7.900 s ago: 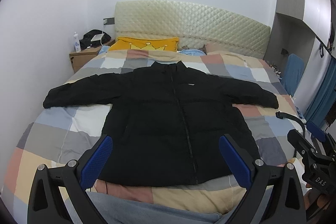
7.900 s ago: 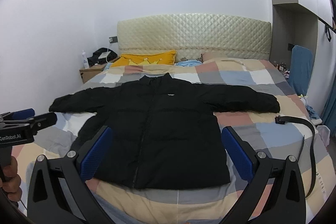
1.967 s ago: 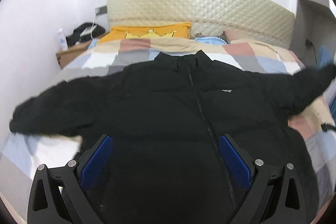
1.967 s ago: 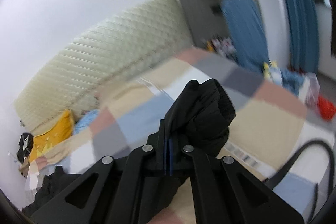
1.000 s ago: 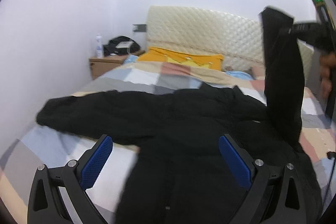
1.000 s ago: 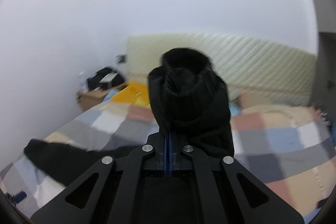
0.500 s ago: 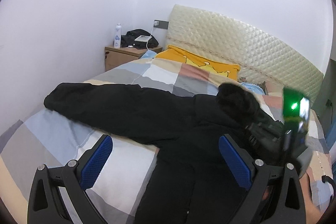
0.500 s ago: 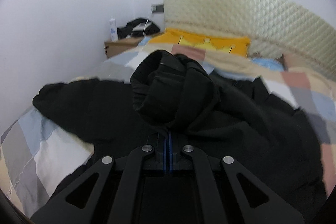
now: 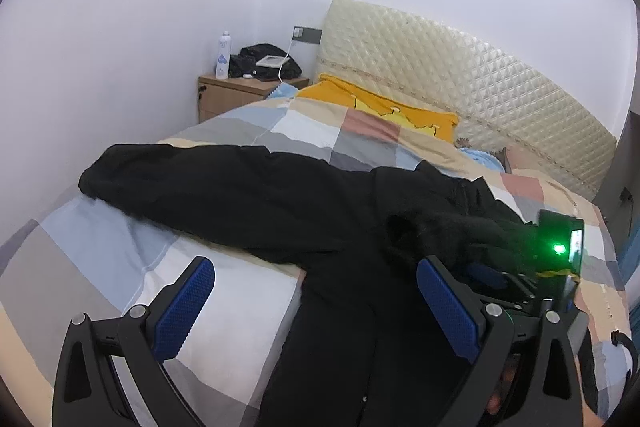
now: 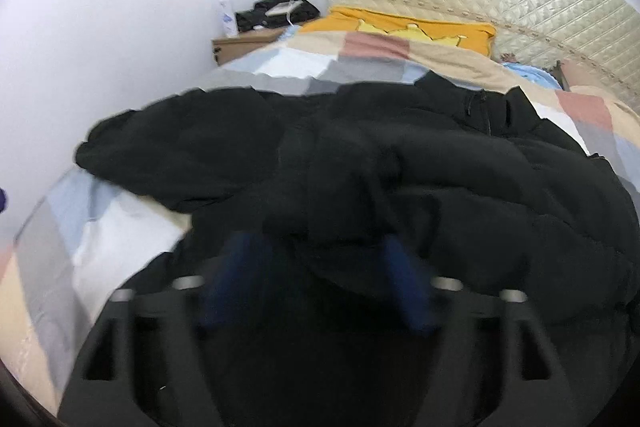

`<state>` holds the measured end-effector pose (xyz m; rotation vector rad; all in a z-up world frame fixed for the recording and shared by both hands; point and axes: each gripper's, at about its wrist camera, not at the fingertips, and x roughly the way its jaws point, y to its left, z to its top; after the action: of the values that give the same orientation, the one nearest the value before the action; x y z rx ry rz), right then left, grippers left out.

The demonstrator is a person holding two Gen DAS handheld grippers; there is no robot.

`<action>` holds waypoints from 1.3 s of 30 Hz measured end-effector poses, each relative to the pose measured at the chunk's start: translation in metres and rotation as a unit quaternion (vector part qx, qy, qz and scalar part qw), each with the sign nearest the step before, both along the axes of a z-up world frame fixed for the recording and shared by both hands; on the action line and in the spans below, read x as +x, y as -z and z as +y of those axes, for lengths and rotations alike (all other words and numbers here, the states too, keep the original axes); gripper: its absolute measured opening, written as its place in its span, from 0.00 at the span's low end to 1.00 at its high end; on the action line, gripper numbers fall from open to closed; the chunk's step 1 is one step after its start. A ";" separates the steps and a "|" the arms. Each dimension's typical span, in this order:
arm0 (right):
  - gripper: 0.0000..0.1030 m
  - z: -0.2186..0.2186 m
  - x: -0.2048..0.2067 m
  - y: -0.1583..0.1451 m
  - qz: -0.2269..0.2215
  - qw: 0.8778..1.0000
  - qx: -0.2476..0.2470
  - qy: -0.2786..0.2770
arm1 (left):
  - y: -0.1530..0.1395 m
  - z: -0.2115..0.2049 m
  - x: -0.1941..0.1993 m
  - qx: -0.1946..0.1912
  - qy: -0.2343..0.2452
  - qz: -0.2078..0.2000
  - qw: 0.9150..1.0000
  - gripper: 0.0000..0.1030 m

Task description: Fold large clothes

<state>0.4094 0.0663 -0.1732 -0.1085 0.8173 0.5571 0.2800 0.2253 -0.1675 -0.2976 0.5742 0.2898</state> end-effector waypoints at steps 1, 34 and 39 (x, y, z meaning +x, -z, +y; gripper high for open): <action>0.74 -0.002 -0.004 -0.006 -0.011 1.000 0.001 -0.002 | -0.001 -0.001 -0.003 0.000 -0.001 -0.004 1.000 0.99; 0.75 -0.207 -0.155 -0.120 -0.137 0.983 0.014 0.125 | -0.009 -0.092 -0.077 0.046 0.079 0.000 0.996 0.99; 0.75 -0.237 -0.171 -0.117 -0.123 0.982 0.027 0.143 | -0.006 -0.090 -0.085 0.045 0.076 0.006 0.996 0.99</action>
<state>0.2387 -0.1706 -0.0562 -0.0096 0.5629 0.2862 0.1954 0.1351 -0.1611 -0.1649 0.5906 0.1707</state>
